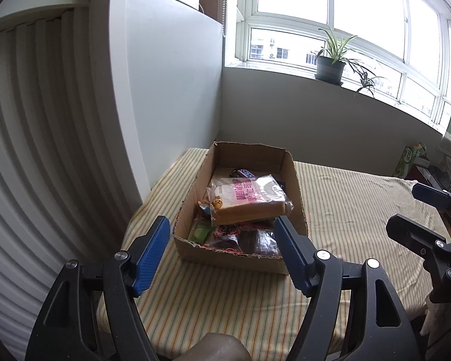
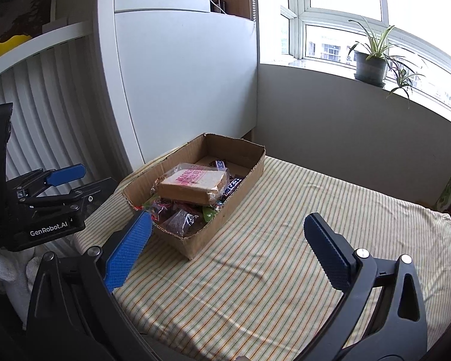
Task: Organize snacks
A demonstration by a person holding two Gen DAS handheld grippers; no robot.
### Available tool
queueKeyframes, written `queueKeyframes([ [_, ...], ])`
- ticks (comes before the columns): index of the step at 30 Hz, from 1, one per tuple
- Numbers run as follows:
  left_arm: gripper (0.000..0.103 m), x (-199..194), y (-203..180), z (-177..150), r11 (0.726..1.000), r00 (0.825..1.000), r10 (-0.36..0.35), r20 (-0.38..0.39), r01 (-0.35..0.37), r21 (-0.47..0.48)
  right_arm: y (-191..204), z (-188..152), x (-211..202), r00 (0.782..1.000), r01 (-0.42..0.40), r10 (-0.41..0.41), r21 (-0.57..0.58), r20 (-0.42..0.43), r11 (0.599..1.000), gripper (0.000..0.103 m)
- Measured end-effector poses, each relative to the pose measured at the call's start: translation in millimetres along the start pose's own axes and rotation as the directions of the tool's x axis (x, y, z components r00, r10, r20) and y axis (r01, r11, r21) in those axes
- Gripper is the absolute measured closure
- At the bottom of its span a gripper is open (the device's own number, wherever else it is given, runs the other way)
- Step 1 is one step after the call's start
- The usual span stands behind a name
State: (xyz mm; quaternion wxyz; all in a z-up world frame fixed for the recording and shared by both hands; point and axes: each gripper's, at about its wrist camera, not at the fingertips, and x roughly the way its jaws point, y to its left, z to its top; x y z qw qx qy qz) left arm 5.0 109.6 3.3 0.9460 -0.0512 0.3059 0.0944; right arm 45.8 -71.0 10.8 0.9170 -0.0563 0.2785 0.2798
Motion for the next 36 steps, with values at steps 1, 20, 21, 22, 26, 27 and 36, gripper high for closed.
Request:
queueKeyframes([
  [1, 0.031, -1, 1, 0, 1.0, 1.0, -0.002, -0.001, 0.002, -0.005, 0, -1, -1, 1.0, 0.0, 0.0, -0.003, -0.002, 1.0, 0.0],
  [20, 0.031, -9, -8, -3, 1.0, 1.0, -0.012, 0.007, 0.012, -0.001, -3, -3, -10, 1.0, 0.018, -0.018, -0.011, 0.011, 1.0, 0.0],
  [21, 0.031, -10, -9, -3, 1.0, 1.0, -0.013, 0.007, 0.013, -0.002, -3, -3, -10, 1.0, 0.018, -0.017, -0.011, 0.011, 1.0, 0.0],
  [22, 0.031, -10, -9, -2, 1.0, 1.0, -0.015, 0.009, 0.015, -0.001, -3, -4, -11, 1.0, 0.017, -0.017, -0.01, 0.012, 1.0, 0.0],
  [26, 0.031, -12, -10, -2, 1.0, 1.0, -0.016, 0.013, 0.016, -0.002, -4, -4, -12, 1.0, 0.017, -0.017, -0.009, 0.011, 1.0, 0.0],
  [27, 0.031, -13, -10, -2, 1.0, 1.0, -0.015, 0.014, 0.015, -0.002, -4, -4, -12, 1.0, 0.017, -0.017, -0.006, 0.011, 1.0, 0.0],
  [36, 0.031, -14, -11, -2, 1.0, 1.0, -0.012, 0.016, 0.012, 0.001, -5, -5, -12, 1.0, 0.019, -0.019, -0.001, 0.009, 1.0, 0.0],
])
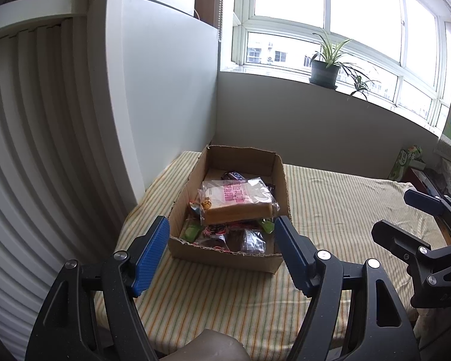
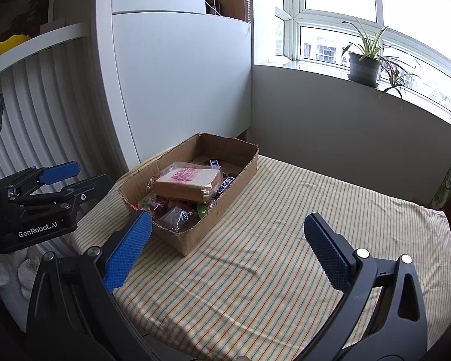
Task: Organize snacks
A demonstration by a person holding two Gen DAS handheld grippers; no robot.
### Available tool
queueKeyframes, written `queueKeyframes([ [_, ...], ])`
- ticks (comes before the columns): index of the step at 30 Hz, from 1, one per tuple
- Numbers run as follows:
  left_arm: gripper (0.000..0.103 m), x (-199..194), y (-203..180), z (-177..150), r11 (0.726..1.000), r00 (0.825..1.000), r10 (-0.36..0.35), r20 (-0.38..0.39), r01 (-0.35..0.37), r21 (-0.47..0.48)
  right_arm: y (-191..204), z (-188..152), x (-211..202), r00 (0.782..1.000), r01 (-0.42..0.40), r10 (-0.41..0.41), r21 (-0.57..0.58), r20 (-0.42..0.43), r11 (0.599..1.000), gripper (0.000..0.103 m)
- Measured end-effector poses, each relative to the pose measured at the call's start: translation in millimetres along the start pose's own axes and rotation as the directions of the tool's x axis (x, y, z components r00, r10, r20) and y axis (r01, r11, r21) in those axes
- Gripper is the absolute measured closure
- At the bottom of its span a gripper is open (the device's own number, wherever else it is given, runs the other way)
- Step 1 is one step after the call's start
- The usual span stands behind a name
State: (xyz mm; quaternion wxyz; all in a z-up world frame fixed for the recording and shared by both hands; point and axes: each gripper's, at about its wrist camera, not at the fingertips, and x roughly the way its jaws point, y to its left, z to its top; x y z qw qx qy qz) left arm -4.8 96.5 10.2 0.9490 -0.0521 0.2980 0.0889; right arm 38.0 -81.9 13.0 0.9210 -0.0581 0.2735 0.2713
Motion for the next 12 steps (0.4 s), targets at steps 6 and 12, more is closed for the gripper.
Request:
queueKeyframes([
  [6, 0.031, 2.9, -0.4, 0.2, 1.0, 1.0, 0.0, -0.007, 0.0, 0.002, -1.1, -2.7, 2.8, 1.0, 0.007, -0.007, -0.009, -0.01, 1.0, 0.0],
  [12, 0.031, 3.4, -1.6, -0.4, 1.0, 1.0, 0.007, 0.004, -0.007, 0.014, -8.2, -5.8, 5.2, 1.0, 0.013, -0.013, -0.001, -0.015, 1.0, 0.0],
])
